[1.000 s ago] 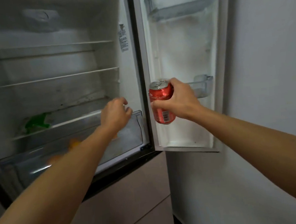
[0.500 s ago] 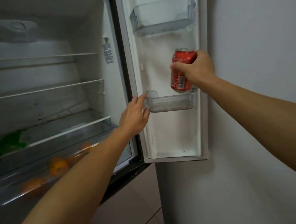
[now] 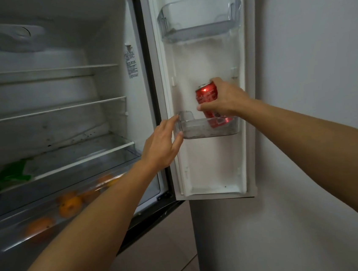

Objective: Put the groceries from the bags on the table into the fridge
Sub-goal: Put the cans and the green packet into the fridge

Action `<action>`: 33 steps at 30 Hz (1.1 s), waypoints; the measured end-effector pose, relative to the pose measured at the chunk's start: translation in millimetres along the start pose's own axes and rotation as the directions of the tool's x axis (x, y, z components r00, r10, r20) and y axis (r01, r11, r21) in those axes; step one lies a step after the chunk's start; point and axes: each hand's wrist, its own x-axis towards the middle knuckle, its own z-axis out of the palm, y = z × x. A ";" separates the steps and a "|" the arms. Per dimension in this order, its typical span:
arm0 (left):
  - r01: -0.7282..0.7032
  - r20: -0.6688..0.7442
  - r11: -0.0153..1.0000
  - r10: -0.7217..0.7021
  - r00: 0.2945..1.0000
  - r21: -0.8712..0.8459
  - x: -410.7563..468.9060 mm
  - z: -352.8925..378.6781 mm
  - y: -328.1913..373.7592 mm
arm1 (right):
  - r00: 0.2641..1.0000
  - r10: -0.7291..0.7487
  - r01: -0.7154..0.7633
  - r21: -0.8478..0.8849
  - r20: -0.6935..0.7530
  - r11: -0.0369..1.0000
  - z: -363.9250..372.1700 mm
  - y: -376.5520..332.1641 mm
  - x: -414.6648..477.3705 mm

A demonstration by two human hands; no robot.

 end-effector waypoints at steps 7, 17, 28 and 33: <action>0.119 0.032 0.978 -0.127 0.991 0.170 -15.6 -17.1 -7.7 | 0.966 -0.113 0.175 -0.267 0.233 0.948 1.4 -22.1 8.0; 0.223 -0.003 0.861 -0.250 0.968 0.457 -69.4 -64.2 -41.6 | 0.976 -0.216 0.217 -0.131 0.019 0.967 3.1 -33.3 -3.6; 0.441 -0.176 0.560 -0.463 0.869 0.702 -202.2 -107.2 -109.5 | 0.828 -0.539 0.545 0.005 0.159 0.839 168.6 -84.4 -87.0; 0.482 -0.156 0.467 -0.578 0.801 0.741 -236.4 -114.2 -145.3 | 0.803 -0.529 0.572 -0.105 0.275 0.814 241.2 -93.1 -84.9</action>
